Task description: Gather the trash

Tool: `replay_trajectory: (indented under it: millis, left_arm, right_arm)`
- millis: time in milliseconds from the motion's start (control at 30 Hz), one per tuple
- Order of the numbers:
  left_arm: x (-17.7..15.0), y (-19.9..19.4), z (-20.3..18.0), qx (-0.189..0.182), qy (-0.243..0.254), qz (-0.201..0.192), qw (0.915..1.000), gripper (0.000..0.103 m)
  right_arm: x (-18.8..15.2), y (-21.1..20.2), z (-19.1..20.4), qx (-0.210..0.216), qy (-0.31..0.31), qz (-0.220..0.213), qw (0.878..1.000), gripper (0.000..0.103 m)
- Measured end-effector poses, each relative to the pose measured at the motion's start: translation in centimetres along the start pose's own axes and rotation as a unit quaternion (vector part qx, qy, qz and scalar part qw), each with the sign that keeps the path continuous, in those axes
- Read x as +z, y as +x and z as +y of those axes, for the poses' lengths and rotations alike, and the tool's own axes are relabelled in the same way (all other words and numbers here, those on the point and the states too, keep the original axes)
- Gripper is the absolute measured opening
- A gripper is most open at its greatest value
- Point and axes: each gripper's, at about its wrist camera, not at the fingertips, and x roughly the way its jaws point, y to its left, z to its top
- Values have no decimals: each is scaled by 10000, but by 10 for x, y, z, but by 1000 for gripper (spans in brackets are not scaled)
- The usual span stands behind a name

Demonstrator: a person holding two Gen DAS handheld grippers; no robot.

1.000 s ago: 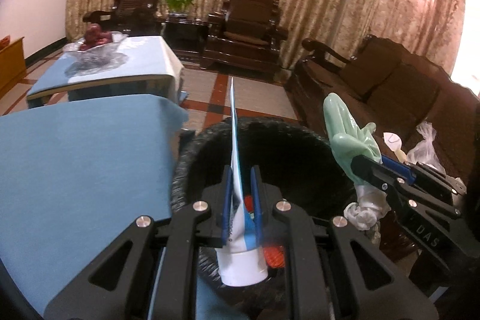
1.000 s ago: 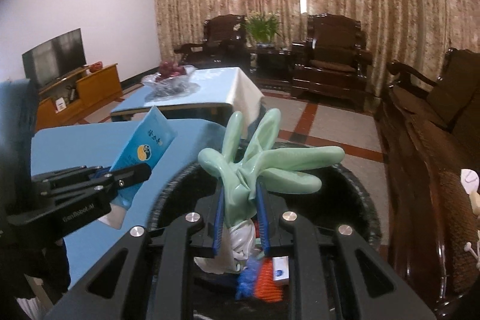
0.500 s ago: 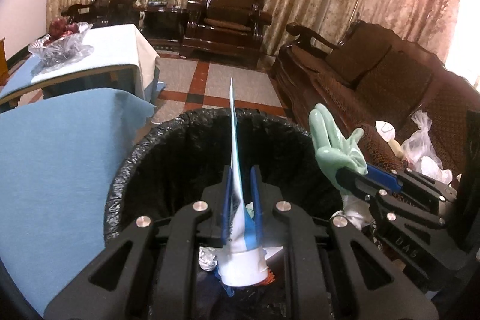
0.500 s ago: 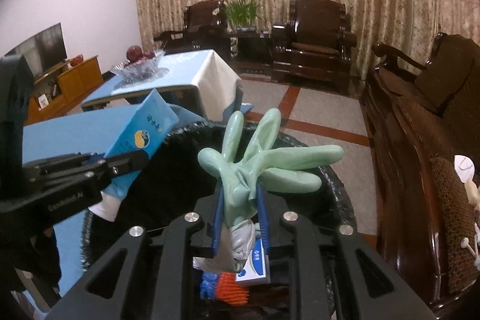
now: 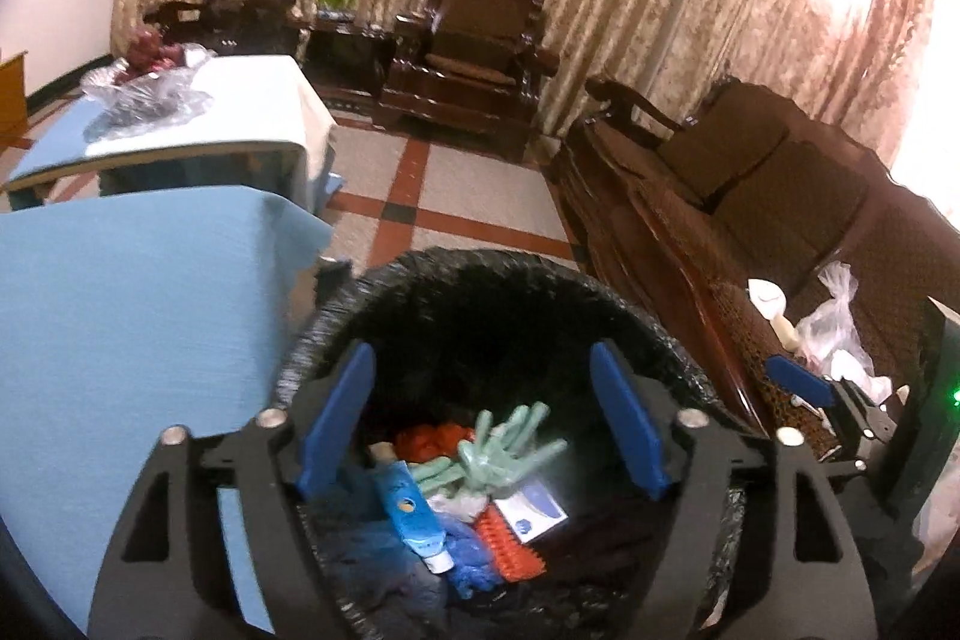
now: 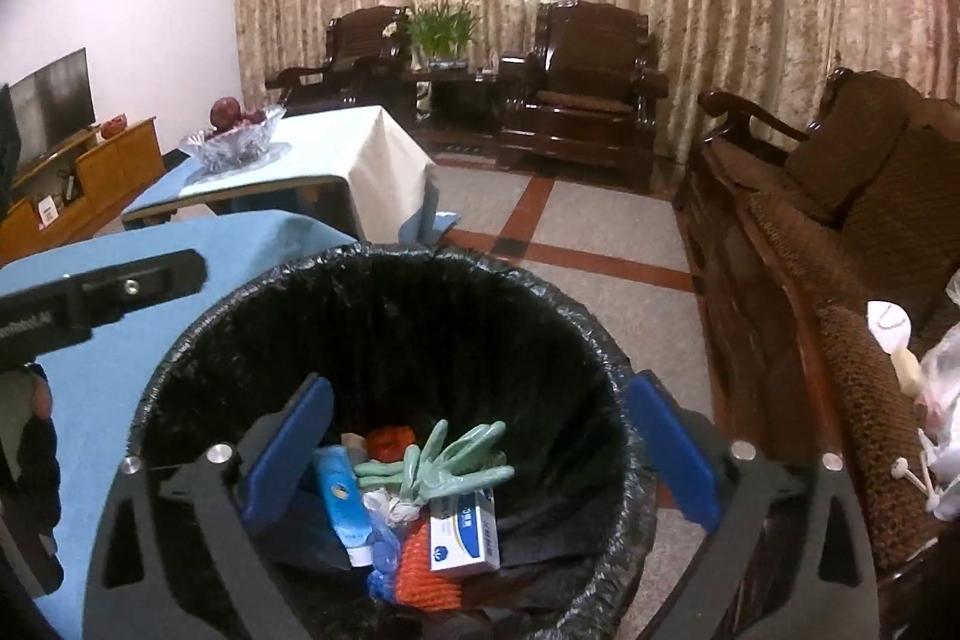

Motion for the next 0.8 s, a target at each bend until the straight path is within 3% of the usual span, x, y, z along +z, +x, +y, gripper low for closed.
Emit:
replay_trajectory:
  millis: [267, 800]
  left_arm:
    - [-8, -53, 13, 320, 8, -197, 9993, 91]
    - [-32, -170, 13, 924, 111, -619, 9937, 96]
  right_arm:
    - [0, -35, 16, 217, 73, -130, 9997, 97]
    - [-2, -127, 58, 694, -2, -419, 9967, 97]
